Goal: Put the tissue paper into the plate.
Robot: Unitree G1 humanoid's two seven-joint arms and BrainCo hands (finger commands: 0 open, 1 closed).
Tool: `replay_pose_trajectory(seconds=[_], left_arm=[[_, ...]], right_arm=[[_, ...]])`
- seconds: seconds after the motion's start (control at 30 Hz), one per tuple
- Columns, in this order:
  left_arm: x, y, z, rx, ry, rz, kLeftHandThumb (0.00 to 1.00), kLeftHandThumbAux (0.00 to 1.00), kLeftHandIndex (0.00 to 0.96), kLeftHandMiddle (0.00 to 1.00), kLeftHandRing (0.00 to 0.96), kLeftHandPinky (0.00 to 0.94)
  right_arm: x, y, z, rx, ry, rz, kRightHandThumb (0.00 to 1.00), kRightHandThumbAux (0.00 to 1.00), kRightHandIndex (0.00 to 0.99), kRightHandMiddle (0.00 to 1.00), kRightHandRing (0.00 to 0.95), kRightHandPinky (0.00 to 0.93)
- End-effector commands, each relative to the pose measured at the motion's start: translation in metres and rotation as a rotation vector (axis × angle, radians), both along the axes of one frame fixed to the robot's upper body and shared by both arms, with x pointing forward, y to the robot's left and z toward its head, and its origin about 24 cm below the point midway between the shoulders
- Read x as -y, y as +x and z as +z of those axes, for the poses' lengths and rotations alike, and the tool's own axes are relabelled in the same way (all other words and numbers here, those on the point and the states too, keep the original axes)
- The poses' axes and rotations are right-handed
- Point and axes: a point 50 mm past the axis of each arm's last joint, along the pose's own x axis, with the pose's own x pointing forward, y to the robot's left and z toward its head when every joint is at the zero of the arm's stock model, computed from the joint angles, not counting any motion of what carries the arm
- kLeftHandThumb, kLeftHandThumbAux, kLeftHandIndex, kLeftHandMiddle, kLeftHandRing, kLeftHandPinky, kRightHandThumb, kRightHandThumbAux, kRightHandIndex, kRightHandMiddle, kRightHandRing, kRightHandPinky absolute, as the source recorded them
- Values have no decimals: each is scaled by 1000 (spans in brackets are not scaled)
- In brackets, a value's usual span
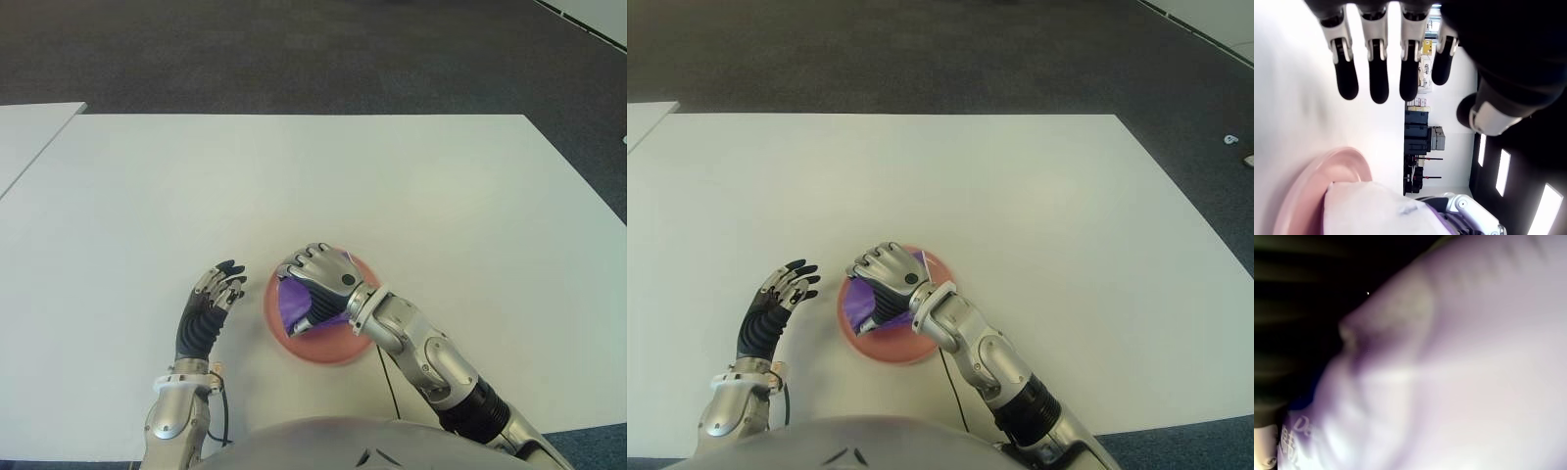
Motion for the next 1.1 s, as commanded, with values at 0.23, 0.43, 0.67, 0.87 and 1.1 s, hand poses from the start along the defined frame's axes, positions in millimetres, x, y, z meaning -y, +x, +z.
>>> replay_pose_trajectory(seconds=[0.23,0.43,0.67,0.87,1.1], left_arm=[[-3,-1,-2,-8,10,-4,282,608,218,267,290,329],[-3,-1,-2,-38,26,48,238,615,243,233,236,224],[-3,0,-3,-62,4,105,171,615,247,175,165,152],[-2,2,-5,-60,-19,112,149,614,237,150,138,150],[-1,3,-6,-59,-25,103,141,622,219,159,158,196]], right_arm=[[5,-3,-8,-34,84,-53,959,651,409,505,517,741],[12,-6,-3,-31,156,-71,254,482,75,80,77,104],[17,-9,-2,-62,110,7,93,370,6,6,6,8],[19,-10,1,-87,111,41,57,316,0,0,0,0],[21,-9,2,-80,115,56,38,288,0,0,0,0]])
